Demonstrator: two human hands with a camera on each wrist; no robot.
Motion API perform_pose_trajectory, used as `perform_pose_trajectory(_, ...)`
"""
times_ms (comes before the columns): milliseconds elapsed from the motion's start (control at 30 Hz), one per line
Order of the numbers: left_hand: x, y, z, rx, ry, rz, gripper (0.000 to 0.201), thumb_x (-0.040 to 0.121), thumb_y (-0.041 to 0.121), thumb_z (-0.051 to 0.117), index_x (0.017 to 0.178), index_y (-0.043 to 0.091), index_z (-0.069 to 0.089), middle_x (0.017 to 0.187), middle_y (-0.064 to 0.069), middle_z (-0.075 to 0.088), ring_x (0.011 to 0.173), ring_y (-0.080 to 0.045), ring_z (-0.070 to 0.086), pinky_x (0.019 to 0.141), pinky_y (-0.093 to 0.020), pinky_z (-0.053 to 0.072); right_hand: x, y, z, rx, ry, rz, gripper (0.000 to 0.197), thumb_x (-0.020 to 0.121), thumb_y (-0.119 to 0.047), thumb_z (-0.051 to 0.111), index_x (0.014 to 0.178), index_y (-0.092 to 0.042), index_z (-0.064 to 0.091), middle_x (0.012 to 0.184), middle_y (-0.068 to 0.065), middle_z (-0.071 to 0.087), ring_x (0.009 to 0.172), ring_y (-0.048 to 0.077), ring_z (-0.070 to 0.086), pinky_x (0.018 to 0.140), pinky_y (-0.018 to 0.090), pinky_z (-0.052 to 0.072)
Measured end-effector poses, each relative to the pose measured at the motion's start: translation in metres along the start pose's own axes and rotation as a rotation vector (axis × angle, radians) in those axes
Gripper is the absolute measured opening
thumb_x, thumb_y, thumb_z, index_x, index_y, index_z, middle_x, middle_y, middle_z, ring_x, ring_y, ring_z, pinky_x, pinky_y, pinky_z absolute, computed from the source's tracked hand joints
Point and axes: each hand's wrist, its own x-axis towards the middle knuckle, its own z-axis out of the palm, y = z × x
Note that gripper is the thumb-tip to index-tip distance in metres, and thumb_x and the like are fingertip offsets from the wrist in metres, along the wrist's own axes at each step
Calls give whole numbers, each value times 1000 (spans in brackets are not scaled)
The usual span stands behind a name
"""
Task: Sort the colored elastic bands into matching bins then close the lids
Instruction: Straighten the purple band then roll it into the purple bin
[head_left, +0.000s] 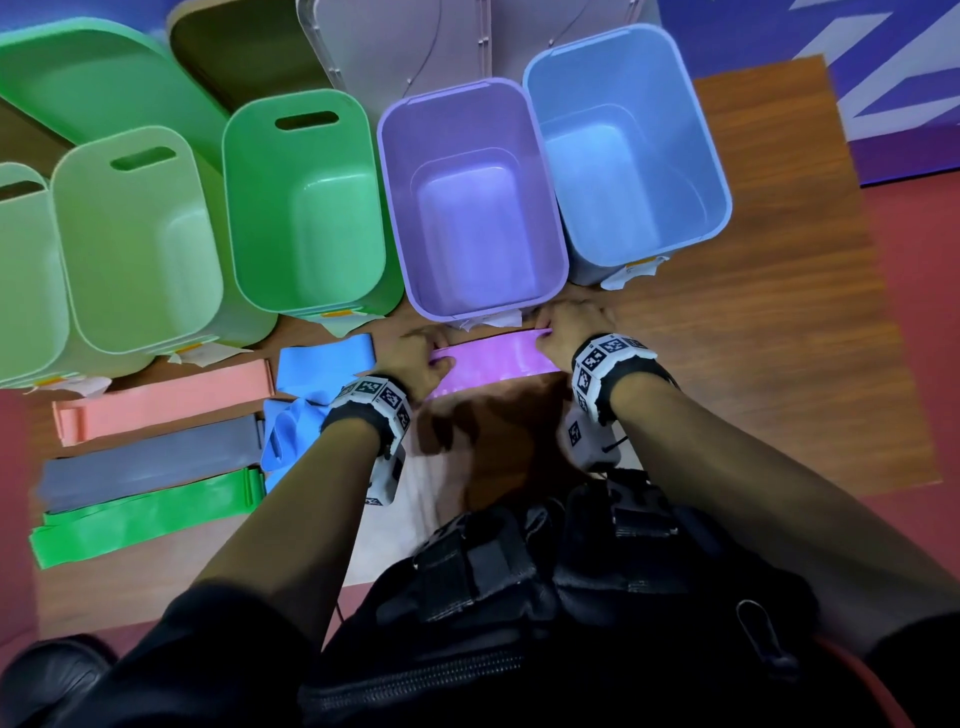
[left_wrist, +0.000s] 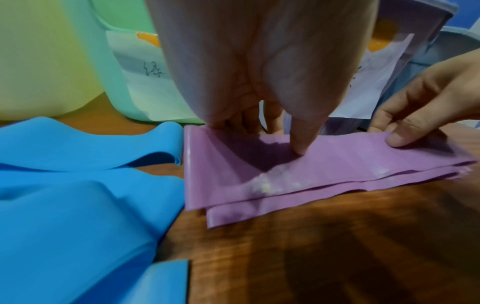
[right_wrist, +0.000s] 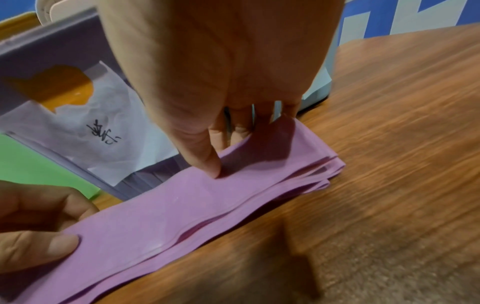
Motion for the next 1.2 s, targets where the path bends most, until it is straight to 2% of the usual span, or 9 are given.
perform_pose_trajectory(267, 0, 4, -7, 6, 54, 27, 23, 82, 14, 61, 105, 10, 65, 105, -10, 68, 99, -31, 61, 82, -26, 42, 0, 0, -2, 35, 9, -67, 35, 81, -11, 55, 106, -31, 68, 111, -5, 69, 115, 24, 56, 100, 32, 29)
perform_pose_trajectory(367, -3, 6, -10, -5, 93, 66, 19, 77, 15, 61, 95, 15, 68, 101, -8, 67, 101, -28, 58, 81, -27, 45, -4, -1, -4, 28, 21, -94, 40, 80, -8, 53, 110, -31, 69, 113, -5, 69, 113, 21, 57, 99, 30, 28)
perform_pose_trajectory(433, -5, 5, -9, -49, 95, 106, 16, 76, 15, 60, 90, 15, 68, 101, -7, 69, 99, -27, 59, 83, -31, 49, -8, 0, -2, 80, 38, -115, 42, 79, -5, 53, 110, -26, 71, 116, -3, 69, 112, 22, 59, 102, 31, 36)
perform_pose_trajectory(567, -13, 3, -1, -197, 17, 96, 27, 80, 11, 66, 105, 23, 67, 95, 1, 68, 74, -14, 57, 80, -31, 52, -14, 4, 2, 198, 102, -167, 38, 78, 2, 52, 103, -18, 73, 116, 2, 69, 109, 25, 63, 102, 38, 47)
perform_pose_trajectory(633, -18, 7, 1, -230, -13, 31, 22, 81, 18, 65, 100, 29, 62, 88, 8, 65, 74, -12, 57, 77, -26, 49, -17, 7, 5, 194, 81, -149, 37, 79, 2, 53, 105, -16, 72, 117, 4, 69, 113, 26, 61, 106, 38, 43)
perform_pose_trajectory(867, -27, 13, 5, -143, 36, 17, 25, 87, 12, 65, 112, 14, 65, 96, 1, 60, 82, -12, 51, 66, -13, 29, -28, 15, 15, 83, -57, -105, 46, 89, -7, 55, 134, -15, 59, 146, 7, 47, 137, 25, 38, 114, 25, 21)
perform_pose_trajectory(1000, -29, 18, 0, -141, 13, 57, 25, 85, 6, 64, 110, 7, 65, 103, -4, 62, 88, -16, 53, 69, -13, 31, -31, 14, 12, 112, -33, -112, 43, 89, -4, 52, 130, -14, 61, 144, 7, 49, 135, 25, 41, 112, 25, 26)
perform_pose_trajectory(1100, -27, 22, -1, -194, -23, 38, 25, 80, 1, 58, 102, 12, 66, 100, 1, 64, 89, -21, 61, 68, -12, 36, -31, 15, 6, 196, 80, -51, 38, 89, -1, 49, 123, -9, 65, 136, 11, 56, 125, 27, 52, 108, 29, 40)
perform_pose_trajectory(1200, -26, 26, -2, -203, -17, 13, 29, 81, 0, 57, 105, 13, 68, 91, 5, 61, 82, -19, 58, 59, -4, 34, -31, 18, 5, 154, 2, 12, 42, 90, -2, 48, 130, -7, 60, 136, 15, 56, 125, 30, 53, 104, 33, 45)
